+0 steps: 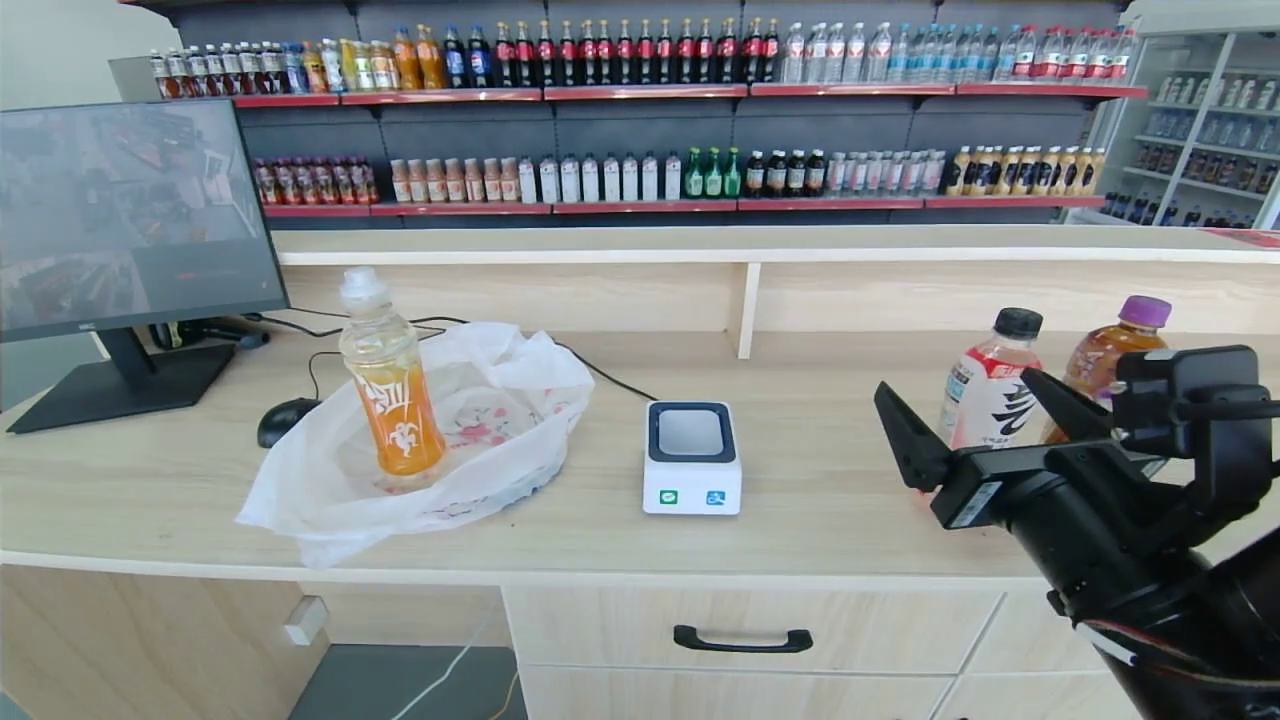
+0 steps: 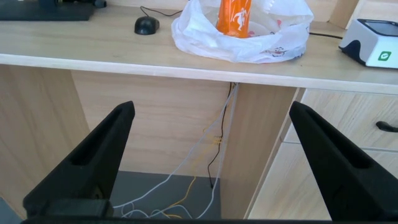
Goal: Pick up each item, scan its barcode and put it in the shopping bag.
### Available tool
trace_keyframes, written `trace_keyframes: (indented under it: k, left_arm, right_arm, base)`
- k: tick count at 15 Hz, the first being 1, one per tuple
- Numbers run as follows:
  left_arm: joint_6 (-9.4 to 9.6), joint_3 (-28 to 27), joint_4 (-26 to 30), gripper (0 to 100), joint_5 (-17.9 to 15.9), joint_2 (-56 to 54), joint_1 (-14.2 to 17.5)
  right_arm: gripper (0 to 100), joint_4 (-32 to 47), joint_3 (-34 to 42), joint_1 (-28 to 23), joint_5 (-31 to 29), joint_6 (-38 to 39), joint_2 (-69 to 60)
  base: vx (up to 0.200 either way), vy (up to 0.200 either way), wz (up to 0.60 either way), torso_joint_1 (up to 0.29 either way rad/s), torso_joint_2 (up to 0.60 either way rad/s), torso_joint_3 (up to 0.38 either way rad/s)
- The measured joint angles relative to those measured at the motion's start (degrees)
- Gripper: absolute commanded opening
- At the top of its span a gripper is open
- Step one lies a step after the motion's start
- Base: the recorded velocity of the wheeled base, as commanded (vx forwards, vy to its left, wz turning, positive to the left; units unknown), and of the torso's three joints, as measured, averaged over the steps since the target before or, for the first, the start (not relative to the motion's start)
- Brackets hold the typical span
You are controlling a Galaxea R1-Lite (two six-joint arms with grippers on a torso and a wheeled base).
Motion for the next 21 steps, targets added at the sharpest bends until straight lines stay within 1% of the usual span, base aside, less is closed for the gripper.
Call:
trace_keyframes:
  k: [2, 5, 7, 12, 21]
  left_arm:
    - [0.0, 0.0, 0.0, 100, 0.0, 0.0, 0.0]
    - [0.0, 0.0, 0.0, 100, 0.01, 0.0, 0.0]
    - [-0.02, 0.0, 0.0, 100, 0.0, 0.0, 0.0]
    - [0.07, 0.0, 0.0, 100, 0.0, 0.0, 0.0]
    - [0.38, 0.0, 0.0, 100, -0.07, 0.0, 0.0]
  right_arm:
    - [100, 0.01, 2.67, -1.16, 0.9, 2.51, -0.66]
    - [100, -0.16, 8.98, -1.6, 1.04, 5.99, -2.18]
    - [100, -0.22, 10.91, -1.49, 1.04, 7.02, -3.17]
    - [100, -0.22, 13.03, -1.6, 0.93, 7.24, -3.89]
    - [100, -0.24, 13.56, -1.74, 0.84, 7.08, -4.08]
  base:
    - [0.0, 0.0, 0.0, 0.0, 0.0, 0.0]
    - [0.0, 0.0, 0.0, 0.0, 0.0, 0.0]
    - [0.0, 0.0, 0.0, 0.0, 0.0, 0.0]
    - [0.0, 0.0, 0.0, 0.0, 0.0, 0.0]
    - [0.0, 0.0, 0.0, 0.0, 0.0, 0.0]
